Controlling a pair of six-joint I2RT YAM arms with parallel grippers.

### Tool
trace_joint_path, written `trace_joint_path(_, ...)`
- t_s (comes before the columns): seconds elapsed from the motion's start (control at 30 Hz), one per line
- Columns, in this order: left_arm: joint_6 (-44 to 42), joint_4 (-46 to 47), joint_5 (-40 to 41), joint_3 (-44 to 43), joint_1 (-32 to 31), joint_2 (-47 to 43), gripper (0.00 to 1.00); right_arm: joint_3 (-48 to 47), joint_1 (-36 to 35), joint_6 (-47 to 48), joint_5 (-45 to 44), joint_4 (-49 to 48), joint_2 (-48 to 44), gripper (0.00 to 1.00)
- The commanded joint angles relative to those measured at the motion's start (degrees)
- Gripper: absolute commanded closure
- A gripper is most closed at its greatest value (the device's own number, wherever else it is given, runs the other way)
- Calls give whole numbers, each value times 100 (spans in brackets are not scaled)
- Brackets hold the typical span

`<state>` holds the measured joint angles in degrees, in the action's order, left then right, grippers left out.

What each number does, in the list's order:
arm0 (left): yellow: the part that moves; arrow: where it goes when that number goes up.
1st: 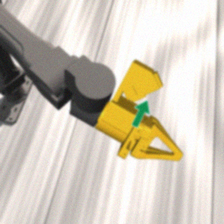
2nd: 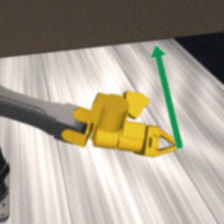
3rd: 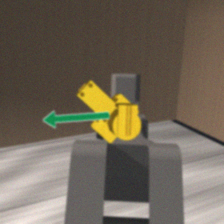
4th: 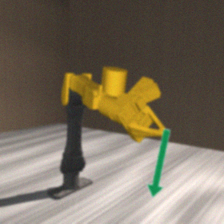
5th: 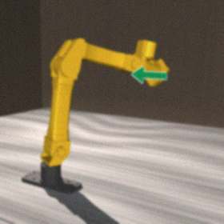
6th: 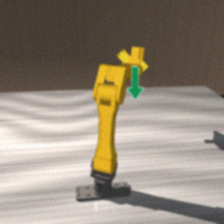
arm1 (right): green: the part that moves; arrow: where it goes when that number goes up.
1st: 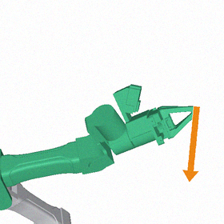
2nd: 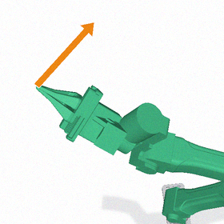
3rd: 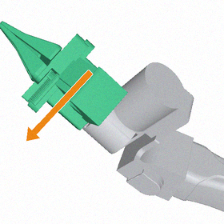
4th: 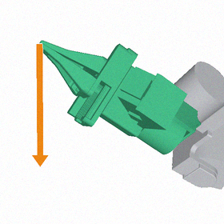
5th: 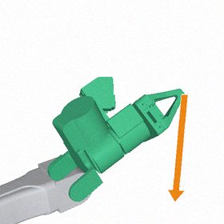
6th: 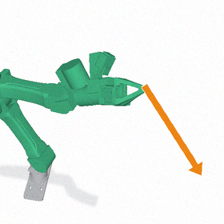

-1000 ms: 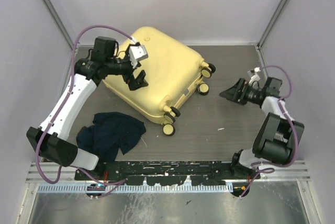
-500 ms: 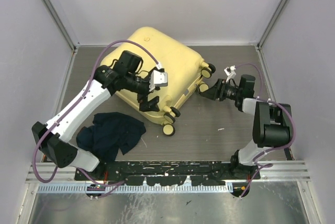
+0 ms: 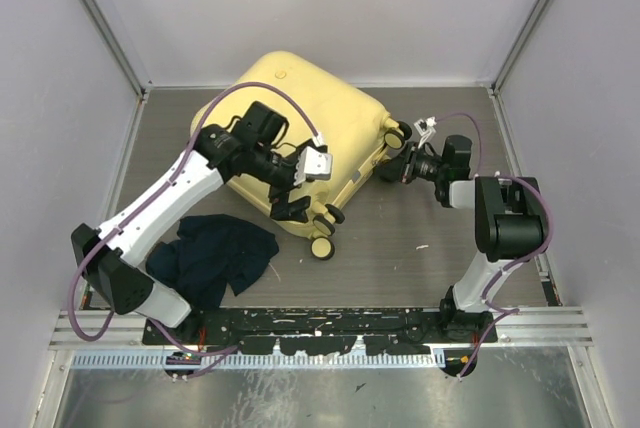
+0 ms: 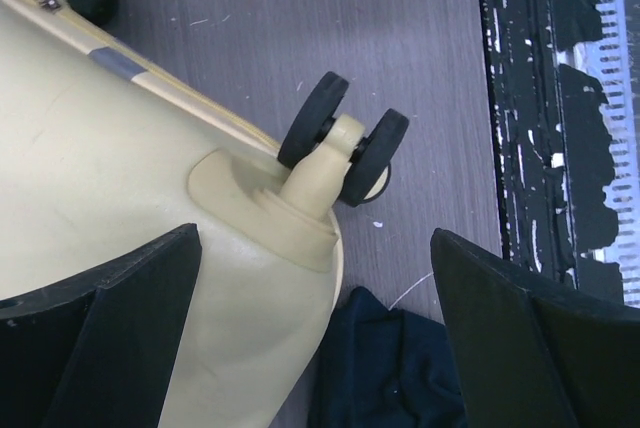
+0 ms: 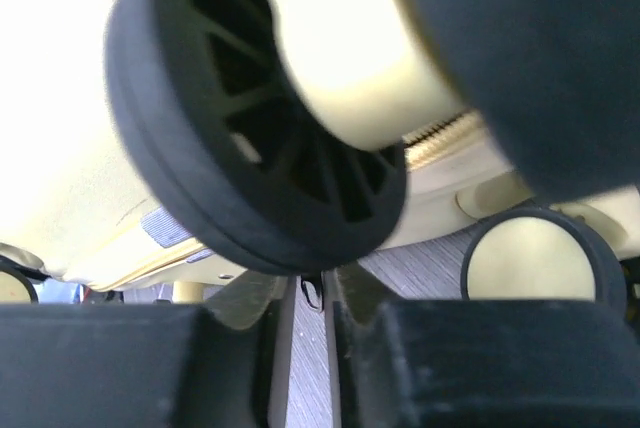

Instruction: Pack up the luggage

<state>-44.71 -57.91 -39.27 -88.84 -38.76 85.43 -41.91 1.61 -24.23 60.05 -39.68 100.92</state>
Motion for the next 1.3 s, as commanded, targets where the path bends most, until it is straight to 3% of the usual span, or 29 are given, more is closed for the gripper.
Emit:
trace_joint_path(0.0, -212, -410, 52, -445, -276, 224, 2, -50, -127, 25, 1, -632, -99, 85)
trace_joint_path(0.13, -377, -841, 79, -1035, -659, 637, 2, 207, -156, 326, -150, -589, -353, 99)
trace_joint_path(0.37, -1153, -1793, 458, -2027, -1344, 1431, 2, 654, -373, 1268, -773, -82, -1041, 99)
trace_joint_path(0.63, -1789, -2271, 1042, -1889, -1607, 1828, 1, 1019, -788, 1450, -1420, -94, -1450, 99)
trace_joint_path(0.83, -1990, -2187, 1476, -1200, -1630, 1567, 25, 1156, -694, 1725, -1497, 190, -1791, 99)
trace_joint_path(0.97, -2142, -1964, 1695, -669, -1626, 1225, 33, 1005, -482, 2226, -1576, 593, -1835, 99)
trace_joint_path(1.27, -2444, -1855, 1883, 0, -1542, 722, 68, 427, 648, 2894, -1219, 1132, -1597, 99)
